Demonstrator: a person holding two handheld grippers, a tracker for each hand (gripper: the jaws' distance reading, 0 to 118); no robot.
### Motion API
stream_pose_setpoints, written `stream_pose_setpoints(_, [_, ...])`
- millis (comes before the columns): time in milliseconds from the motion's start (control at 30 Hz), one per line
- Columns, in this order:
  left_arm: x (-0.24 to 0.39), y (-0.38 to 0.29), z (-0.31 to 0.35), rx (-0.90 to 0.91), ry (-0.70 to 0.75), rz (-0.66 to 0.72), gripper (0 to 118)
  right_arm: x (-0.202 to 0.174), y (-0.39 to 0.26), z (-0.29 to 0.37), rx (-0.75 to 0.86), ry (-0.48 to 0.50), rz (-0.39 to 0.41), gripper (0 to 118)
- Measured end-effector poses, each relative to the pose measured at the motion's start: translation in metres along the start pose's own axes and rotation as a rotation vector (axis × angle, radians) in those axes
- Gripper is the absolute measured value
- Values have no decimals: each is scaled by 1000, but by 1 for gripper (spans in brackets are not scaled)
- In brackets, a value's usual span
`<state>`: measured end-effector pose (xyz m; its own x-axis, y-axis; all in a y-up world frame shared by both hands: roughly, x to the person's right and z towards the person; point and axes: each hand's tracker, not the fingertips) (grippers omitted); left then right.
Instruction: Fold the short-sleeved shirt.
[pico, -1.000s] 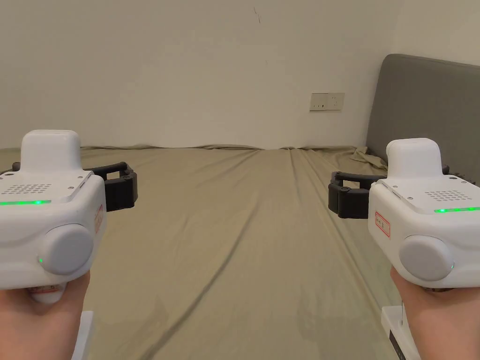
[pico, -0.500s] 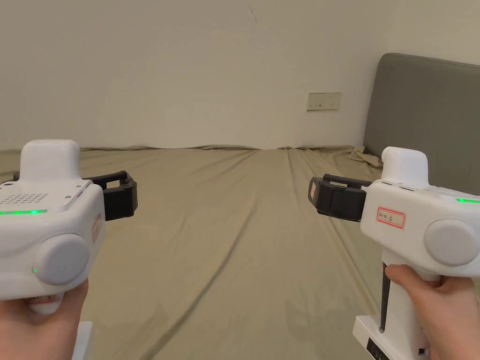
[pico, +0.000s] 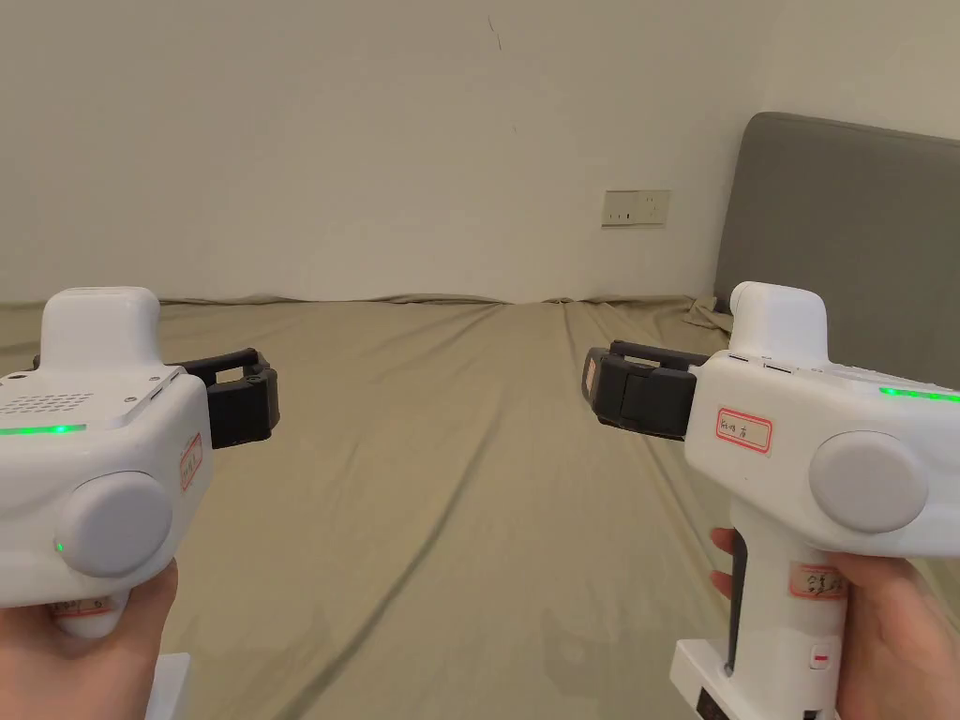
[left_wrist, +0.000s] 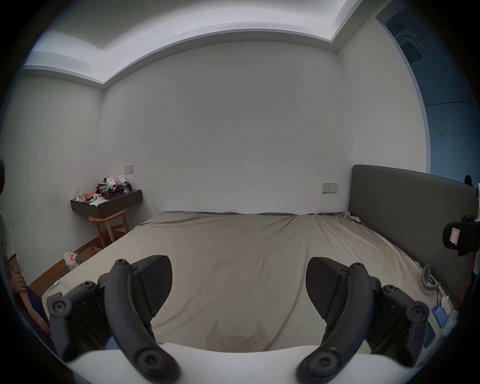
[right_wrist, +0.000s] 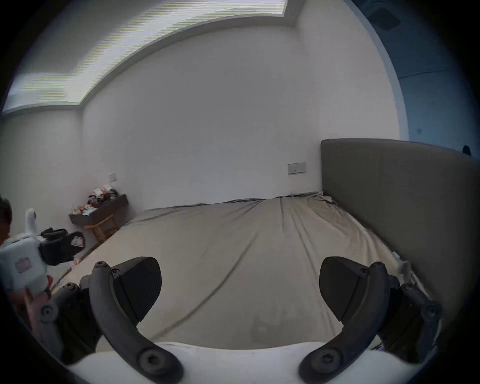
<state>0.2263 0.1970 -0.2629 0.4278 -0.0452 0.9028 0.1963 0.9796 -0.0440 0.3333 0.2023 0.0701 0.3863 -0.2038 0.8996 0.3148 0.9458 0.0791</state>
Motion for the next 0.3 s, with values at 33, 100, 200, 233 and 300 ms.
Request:
stream_pose_setpoints(33, [1,0,0,-1,-5,1,113,-2,-1,-1,1,-48,-26,118])
stream_pose_setpoints(100, [1,1,2,3,-10,0,113,-2,-2,-1,13,-93,-45,118])
stream_pose_setpoints(200, [1,3,3,8,-12,5,113,5,-2,0,12,12,-10,118])
stream_pose_setpoints(233, [0,3,3,7,-15,9,113,7,-1,-1,-14,26,-42,118])
stream_pose_setpoints(300, [-1,4,3,8,-19,17,113,10,0,-2,-21,71,-81,118])
